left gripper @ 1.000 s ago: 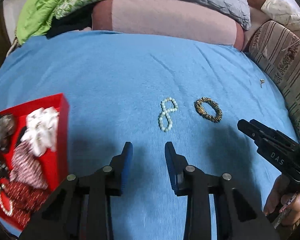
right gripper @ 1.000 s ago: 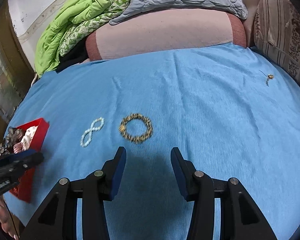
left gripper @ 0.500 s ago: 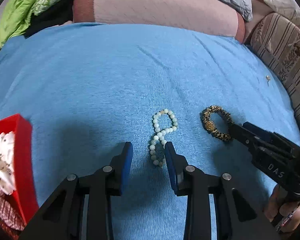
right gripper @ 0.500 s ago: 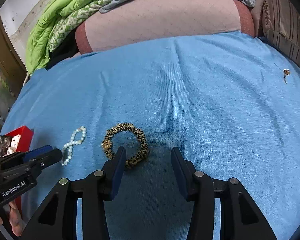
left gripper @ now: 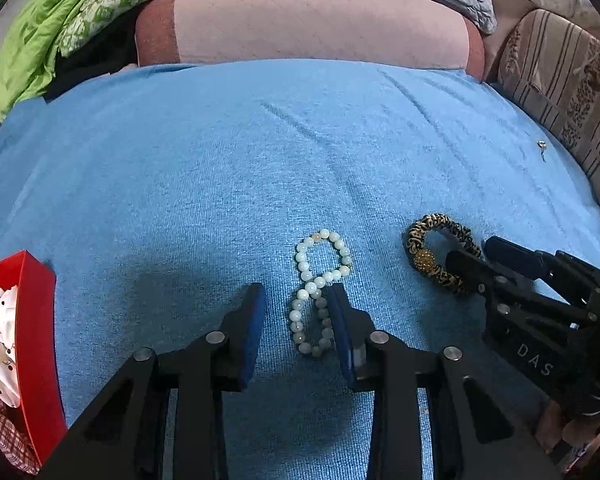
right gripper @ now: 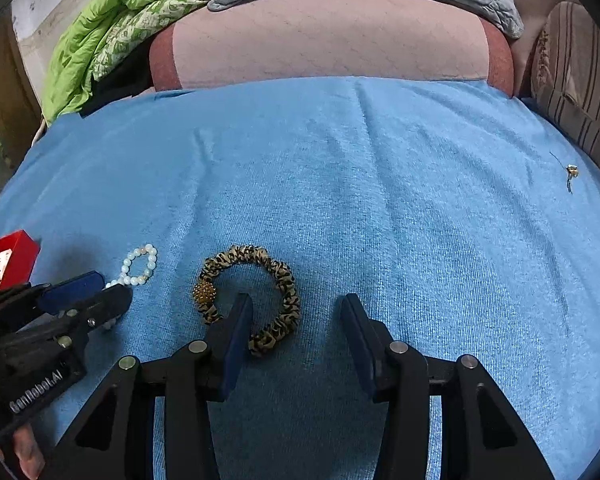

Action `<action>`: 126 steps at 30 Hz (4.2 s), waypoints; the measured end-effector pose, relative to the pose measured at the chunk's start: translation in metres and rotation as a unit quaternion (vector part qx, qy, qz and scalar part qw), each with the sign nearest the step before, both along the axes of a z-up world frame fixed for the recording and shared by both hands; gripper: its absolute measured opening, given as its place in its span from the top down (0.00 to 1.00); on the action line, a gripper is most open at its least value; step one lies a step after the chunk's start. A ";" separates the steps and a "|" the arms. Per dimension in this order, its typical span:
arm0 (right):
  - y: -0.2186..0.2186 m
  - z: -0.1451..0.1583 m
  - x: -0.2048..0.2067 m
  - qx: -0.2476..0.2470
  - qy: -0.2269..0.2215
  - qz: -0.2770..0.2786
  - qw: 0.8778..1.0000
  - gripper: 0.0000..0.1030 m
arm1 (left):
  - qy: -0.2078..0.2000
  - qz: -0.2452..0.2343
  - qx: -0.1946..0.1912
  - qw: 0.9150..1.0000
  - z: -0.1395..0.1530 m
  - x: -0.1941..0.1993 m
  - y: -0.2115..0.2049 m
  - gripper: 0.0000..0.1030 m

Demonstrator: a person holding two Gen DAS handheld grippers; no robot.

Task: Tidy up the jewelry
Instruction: 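Grasp the pale bead bracelet with left tool while right tool grasps leopard-print scrunchie, then carry the pale bead bracelet and leopard-print scrunchie toward the red tray, then lower both held items into the red tray and open both tools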

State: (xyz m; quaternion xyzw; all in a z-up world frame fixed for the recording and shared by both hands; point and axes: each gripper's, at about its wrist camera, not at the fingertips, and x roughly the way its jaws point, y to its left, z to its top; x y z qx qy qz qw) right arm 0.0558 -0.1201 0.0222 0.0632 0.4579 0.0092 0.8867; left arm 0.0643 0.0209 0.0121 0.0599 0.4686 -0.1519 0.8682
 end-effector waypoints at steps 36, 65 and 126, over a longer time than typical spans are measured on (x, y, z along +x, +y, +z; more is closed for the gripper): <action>0.034 0.101 -0.134 0.032 -0.080 0.002 0.996 0.93 | -0.052 0.004 -0.080 0.995 0.113 -0.150 0.049 0.95; 0.094 0.150 -0.233 -0.020 -0.108 0.025 0.994 0.92 | -0.131 0.071 -0.038 0.988 0.150 -0.234 0.099 0.95; 0.273 0.122 -0.170 0.011 -0.060 0.215 0.975 0.92 | -0.072 0.251 -0.059 0.964 0.089 -0.198 0.304 0.95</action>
